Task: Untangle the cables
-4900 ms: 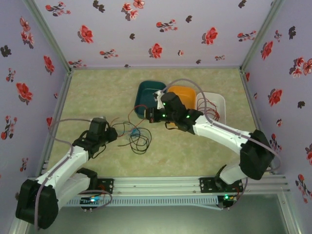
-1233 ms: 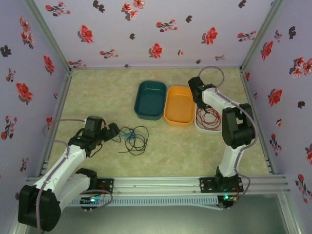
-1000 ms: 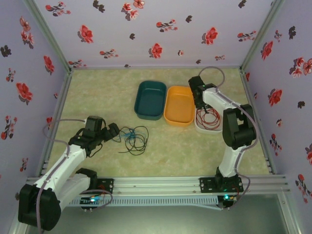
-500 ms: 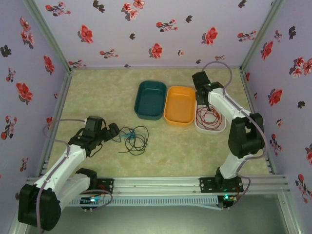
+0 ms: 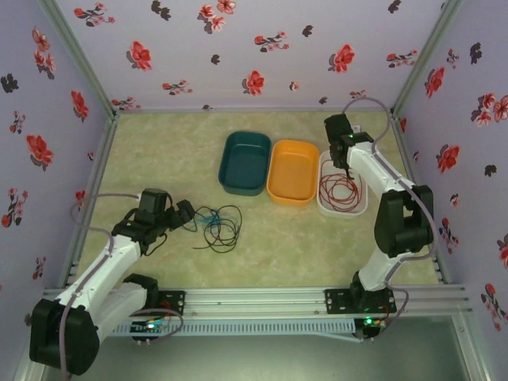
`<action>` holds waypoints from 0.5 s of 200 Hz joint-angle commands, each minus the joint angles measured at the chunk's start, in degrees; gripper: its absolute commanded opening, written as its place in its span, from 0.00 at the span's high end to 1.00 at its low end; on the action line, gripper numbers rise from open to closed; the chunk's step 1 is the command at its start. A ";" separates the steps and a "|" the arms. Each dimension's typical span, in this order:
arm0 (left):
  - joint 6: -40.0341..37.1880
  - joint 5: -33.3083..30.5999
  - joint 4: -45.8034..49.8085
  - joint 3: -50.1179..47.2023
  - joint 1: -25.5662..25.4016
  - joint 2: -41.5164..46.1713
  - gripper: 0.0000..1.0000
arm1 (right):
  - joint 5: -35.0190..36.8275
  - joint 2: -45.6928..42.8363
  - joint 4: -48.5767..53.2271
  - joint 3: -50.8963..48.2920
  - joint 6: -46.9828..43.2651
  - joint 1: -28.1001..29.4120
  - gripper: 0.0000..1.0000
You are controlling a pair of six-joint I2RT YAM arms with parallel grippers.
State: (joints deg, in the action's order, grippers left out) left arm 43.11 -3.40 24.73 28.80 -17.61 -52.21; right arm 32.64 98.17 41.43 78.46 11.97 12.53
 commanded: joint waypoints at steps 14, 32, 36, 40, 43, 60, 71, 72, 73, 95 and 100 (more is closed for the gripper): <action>-0.88 0.50 -0.30 1.07 0.45 -1.17 0.00 | 0.21 2.93 -0.14 0.93 -0.76 -1.64 0.50; -0.92 0.69 -0.47 1.09 0.47 -1.47 0.00 | -0.48 4.04 -0.63 0.78 -0.63 -2.29 0.50; -0.91 0.64 -0.42 1.09 0.39 -1.55 0.00 | -0.58 4.19 -0.65 0.78 -0.59 -2.40 0.50; -0.92 0.75 -0.47 1.13 0.46 -1.58 0.00 | -0.77 4.45 -0.73 0.80 -0.55 -2.57 0.50; -0.85 0.78 -0.45 1.15 0.47 -1.61 0.00 | -0.86 4.64 -0.76 0.79 -0.54 -2.69 0.51; -0.91 0.78 -0.54 1.09 0.39 -1.59 0.00 | -1.40 5.33 -1.24 0.59 -0.45 -3.28 0.54; -0.83 0.73 -0.62 1.05 0.45 -1.59 0.00 | -1.77 5.58 -1.65 0.40 -0.52 -3.56 0.59; -0.79 0.74 -0.59 1.07 0.46 -1.63 0.00 | -1.78 5.61 -1.63 0.35 -0.53 -3.61 0.59; -0.81 0.75 -0.58 1.08 0.42 -1.61 0.00 | -1.79 5.66 -1.71 0.37 -0.54 -3.63 0.60; -0.75 0.71 -0.79 0.93 0.44 -1.90 0.00 | -1.48 5.84 -2.05 0.16 -1.06 -3.78 0.78; -0.72 0.71 -0.83 0.98 0.46 -1.88 0.00 | -1.36 5.80 -2.05 0.19 -1.20 -3.79 0.82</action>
State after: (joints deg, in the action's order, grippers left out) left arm 43.11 -2.96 24.43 28.80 -17.61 -53.58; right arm 31.11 103.18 40.25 78.46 11.11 9.10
